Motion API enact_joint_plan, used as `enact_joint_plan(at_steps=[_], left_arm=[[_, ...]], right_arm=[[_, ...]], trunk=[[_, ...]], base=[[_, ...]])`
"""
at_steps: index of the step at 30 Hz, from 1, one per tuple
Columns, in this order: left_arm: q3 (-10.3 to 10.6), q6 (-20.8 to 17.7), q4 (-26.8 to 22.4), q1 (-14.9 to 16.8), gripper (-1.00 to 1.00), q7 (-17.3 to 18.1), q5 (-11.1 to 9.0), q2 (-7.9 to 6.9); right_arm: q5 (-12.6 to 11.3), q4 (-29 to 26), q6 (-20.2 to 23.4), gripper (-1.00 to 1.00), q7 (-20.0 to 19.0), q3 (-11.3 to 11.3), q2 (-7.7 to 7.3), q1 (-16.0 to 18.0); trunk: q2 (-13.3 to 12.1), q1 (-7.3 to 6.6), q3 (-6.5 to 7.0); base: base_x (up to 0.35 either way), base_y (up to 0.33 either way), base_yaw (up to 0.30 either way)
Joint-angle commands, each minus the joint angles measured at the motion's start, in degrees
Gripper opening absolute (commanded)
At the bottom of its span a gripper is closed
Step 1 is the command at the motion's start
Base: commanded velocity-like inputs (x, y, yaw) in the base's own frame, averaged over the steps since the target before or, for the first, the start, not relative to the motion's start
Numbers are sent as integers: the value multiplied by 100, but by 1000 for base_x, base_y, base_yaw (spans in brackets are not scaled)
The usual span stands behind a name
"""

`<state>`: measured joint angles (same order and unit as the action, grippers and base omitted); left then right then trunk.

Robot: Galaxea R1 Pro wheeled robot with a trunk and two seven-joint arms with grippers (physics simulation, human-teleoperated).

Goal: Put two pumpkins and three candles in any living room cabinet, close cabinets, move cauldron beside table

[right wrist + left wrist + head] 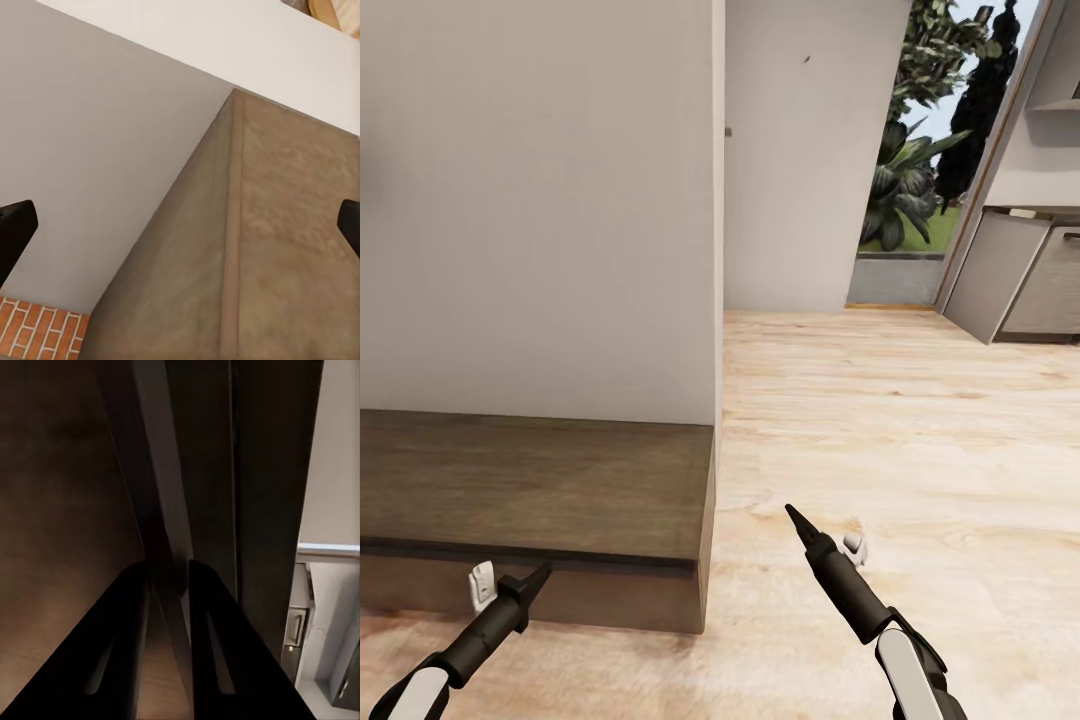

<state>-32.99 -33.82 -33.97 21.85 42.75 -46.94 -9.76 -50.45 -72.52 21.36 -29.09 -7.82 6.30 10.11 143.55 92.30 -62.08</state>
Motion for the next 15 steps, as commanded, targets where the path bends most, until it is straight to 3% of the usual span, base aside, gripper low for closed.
enact_joint_plan(at_steps=[1, 15], left_arm=[[-7, -63, -13, 4, -100, 40, -121, 1], [-6, -63, -13, 3, -100, 38, -113, 1]], right_arm=[[0, -1, 0, 100, 0, 0, 1, 0], [0, -6, 0, 100, 0, 0, 1, 0]], trunk=[[1, -1, 1], [1, -1, 1]], base=[[0, 0, 0], [0, 0, 0]])
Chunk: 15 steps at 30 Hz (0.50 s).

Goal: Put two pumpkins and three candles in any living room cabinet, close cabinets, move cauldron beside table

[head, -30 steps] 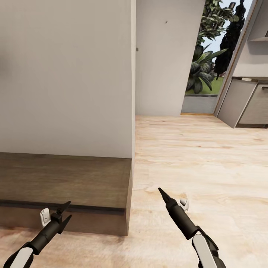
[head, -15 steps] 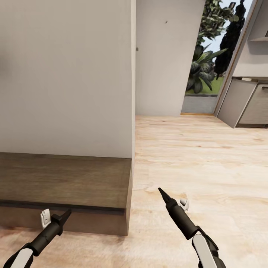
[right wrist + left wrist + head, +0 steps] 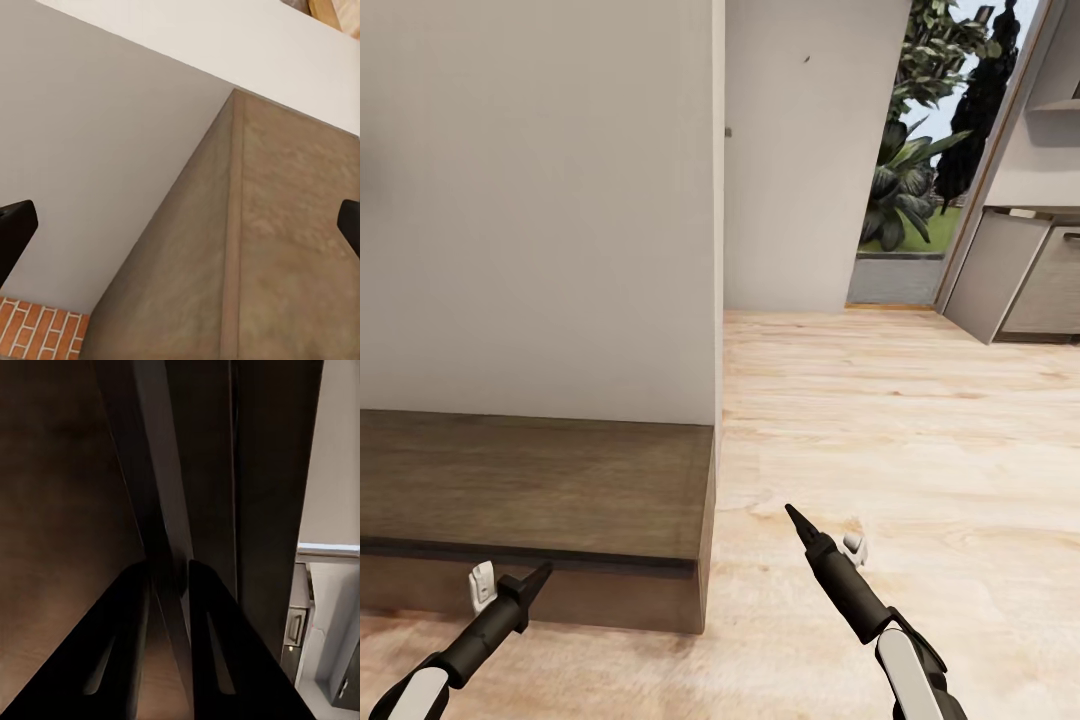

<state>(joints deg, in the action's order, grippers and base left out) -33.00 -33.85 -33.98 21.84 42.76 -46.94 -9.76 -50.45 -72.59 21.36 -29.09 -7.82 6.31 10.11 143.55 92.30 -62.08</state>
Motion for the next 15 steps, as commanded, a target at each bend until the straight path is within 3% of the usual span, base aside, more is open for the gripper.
enact_joint_plan(at_steps=[1, 15], left_arm=[[-5, -60, -12, 4, -100, 36, -113, 1], [-2, -53, -12, 4, -100, 23, -107, 8]], right_arm=[[0, 0, 0, 100, 0, 0, 0, 0], [0, 1, 0, 100, 0, 0, -1, 0]], trunk=[[1, -1, 1], [1, -1, 1]], base=[[0, 0, 0], [0, 0, 0]])
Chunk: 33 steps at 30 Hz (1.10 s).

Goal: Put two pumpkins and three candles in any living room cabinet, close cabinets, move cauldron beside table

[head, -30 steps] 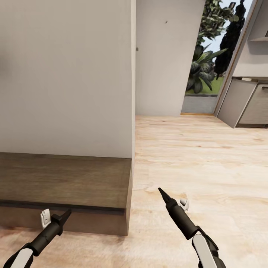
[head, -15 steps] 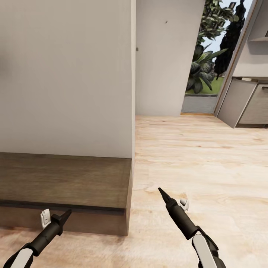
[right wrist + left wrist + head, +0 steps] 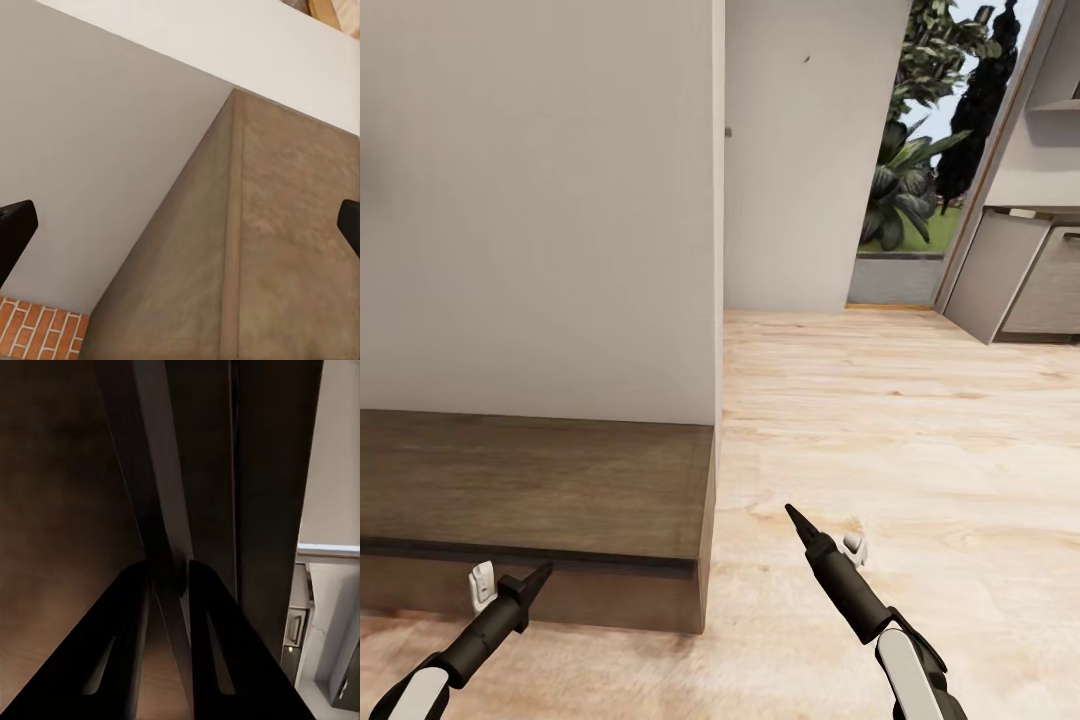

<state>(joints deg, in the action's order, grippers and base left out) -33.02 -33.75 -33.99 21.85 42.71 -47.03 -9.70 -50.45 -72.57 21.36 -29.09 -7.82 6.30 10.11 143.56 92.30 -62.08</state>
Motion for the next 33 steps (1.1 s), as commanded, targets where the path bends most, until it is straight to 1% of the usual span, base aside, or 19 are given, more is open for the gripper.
enact_joint_plan(at_steps=[1, 11, 17, 22, 29, 33], left_arm=[[3, -62, -11, 4, -100, 27, -99, 2], [0, -55, -11, 4, -100, 13, -104, 0], [-2, -53, -11, 4, -100, 25, -105, -1], [5, -59, -11, 4, -100, 26, -105, 2], [6, -61, -11, 4, -100, 27, -99, 3], [6, -55, -11, 4, -100, 27, -96, 3]], right_arm=[[0, 1, 0, 100, 0, 0, 1, 0], [0, 0, -1, 100, 0, 0, 2, 0], [-2, 2, 0, 100, -3, 0, 2, 0], [-8, 5, 0, 100, -104, -6, -1, 0], [-9, 6, 2, 100, -132, -8, -3, 0], [-9, 7, 1, 100, -132, -9, 2, 0]], trunk=[[0, -1, 1], [0, -1, 1], [0, -1, 1], [0, -1, 1], [0, -1, 1], [0, -1, 1]], base=[[-23, 0, 0], [-82, 0, 0], [-169, 0, 0], [-33, 0, 0], [-18, 0, 0], [-223, 0, 0]])
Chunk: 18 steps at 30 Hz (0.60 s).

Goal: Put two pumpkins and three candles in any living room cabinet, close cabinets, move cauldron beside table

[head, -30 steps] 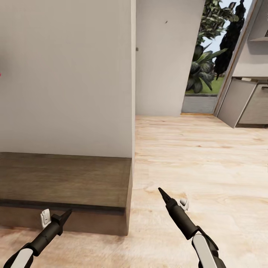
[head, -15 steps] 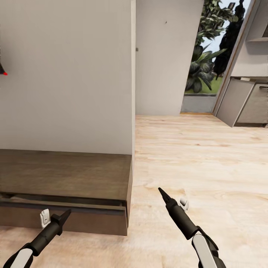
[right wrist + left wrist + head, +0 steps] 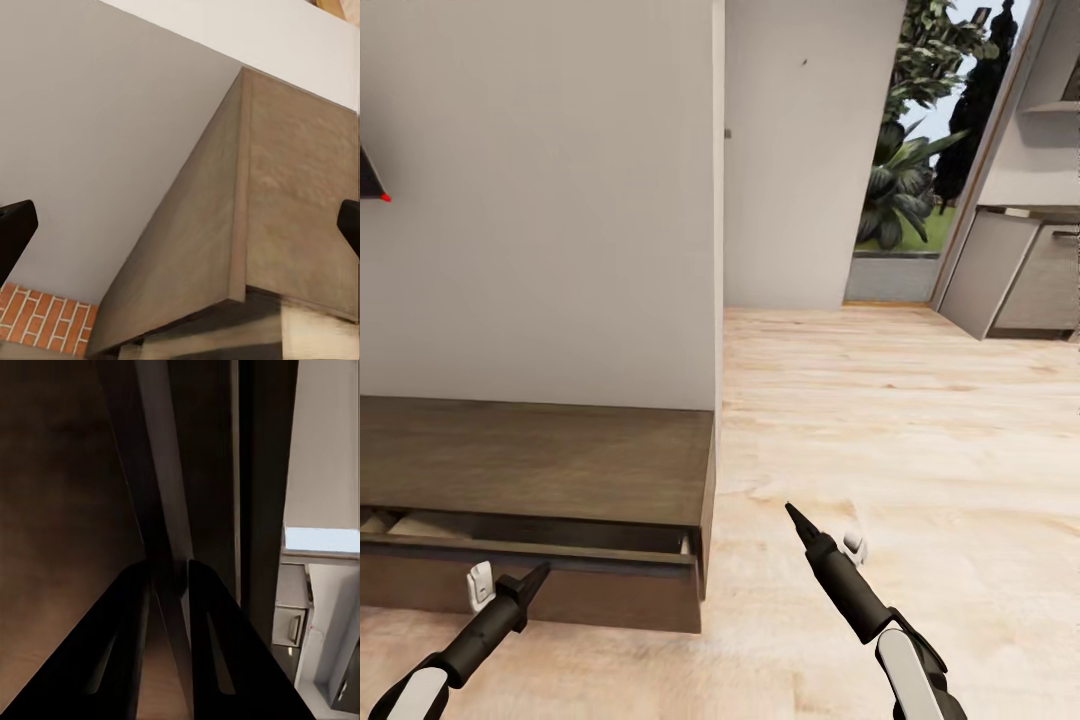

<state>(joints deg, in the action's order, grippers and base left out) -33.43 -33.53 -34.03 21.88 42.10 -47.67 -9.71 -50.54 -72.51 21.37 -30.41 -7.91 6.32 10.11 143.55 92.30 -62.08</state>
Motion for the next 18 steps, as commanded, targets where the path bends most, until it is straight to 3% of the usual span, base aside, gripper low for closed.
enact_joint_plan(at_steps=[1, 18], left_arm=[[47, -76, -8, 0, -100, 88, -32, 7], [52, -65, -8, 0, -100, 79, -32, 13]], right_arm=[[0, 0, 0, 100, 0, 0, -1, 0], [0, 0, -1, 100, 0, 9, 1, 0]], trunk=[[1, -1, 1], [1, -1, 1]], base=[[-273, 0, 0], [-149, 0, 0]])
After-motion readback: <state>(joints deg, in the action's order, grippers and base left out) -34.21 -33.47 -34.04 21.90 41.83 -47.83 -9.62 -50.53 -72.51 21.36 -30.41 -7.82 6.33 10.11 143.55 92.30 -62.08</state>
